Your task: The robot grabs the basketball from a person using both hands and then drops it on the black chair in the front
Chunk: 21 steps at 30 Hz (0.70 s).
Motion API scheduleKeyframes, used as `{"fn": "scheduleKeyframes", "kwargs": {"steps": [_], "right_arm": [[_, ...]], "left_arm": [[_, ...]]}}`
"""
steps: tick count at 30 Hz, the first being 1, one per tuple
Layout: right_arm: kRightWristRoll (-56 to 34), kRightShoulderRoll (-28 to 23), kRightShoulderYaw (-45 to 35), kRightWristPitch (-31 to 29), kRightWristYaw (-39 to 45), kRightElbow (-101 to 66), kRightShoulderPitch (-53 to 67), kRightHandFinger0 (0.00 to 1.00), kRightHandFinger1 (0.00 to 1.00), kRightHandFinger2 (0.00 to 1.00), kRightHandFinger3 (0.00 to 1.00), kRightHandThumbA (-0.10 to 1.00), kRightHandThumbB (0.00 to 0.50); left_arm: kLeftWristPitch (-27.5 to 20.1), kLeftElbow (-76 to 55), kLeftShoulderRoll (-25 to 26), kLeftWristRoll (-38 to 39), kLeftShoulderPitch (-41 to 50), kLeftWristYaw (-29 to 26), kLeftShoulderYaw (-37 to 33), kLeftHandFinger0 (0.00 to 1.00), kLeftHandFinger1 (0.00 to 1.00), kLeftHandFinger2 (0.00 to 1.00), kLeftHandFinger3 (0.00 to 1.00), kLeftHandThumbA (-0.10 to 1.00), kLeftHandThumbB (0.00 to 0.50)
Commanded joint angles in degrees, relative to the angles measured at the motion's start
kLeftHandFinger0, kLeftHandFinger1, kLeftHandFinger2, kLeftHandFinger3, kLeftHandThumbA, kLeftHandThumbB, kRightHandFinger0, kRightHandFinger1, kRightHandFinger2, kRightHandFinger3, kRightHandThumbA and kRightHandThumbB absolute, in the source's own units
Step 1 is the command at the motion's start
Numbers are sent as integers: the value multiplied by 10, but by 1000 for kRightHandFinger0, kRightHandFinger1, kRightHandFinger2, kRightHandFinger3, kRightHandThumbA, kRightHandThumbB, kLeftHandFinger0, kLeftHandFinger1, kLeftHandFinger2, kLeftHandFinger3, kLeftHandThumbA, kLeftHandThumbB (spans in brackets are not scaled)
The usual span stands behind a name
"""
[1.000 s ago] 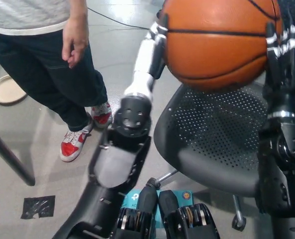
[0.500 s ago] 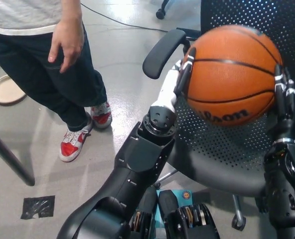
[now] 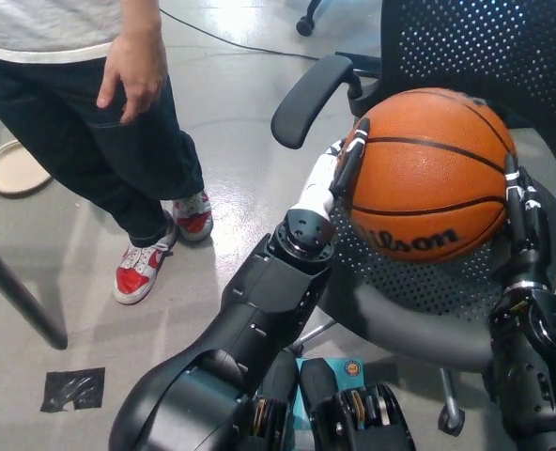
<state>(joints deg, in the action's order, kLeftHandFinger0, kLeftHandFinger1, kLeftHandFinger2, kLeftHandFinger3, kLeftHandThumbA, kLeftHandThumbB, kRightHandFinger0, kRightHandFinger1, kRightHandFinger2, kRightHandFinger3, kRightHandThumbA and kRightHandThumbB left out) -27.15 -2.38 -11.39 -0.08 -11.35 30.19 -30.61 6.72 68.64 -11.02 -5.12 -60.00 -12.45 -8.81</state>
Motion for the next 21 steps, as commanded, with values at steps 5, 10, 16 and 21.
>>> {"fn": "scheduleKeyframes", "kwargs": {"steps": [5,10,16,21], "right_arm": [[27,-27,18,-41,80,45,-79,1000,1000,1000,1000,1000,248],[51,-108,9,-43,74,83,-102,1000,1000,1000,1000,1000,249],[72,-178,-3,-60,70,91,-130,1000,1000,1000,1000,1000,301],[87,-213,-3,-53,66,84,-143,1000,1000,1000,1000,1000,309]], "left_arm": [[-36,-8,-13,-30,-78,84,-46,1000,1000,1000,1000,1000,223],[-35,-14,33,-23,-95,89,-41,1000,1000,1000,1000,1000,254],[-29,-43,70,-15,-108,92,-25,1000,1000,1000,1000,1000,268],[-18,-74,80,-17,-108,102,-21,1000,1000,1000,1000,1000,280]]}}
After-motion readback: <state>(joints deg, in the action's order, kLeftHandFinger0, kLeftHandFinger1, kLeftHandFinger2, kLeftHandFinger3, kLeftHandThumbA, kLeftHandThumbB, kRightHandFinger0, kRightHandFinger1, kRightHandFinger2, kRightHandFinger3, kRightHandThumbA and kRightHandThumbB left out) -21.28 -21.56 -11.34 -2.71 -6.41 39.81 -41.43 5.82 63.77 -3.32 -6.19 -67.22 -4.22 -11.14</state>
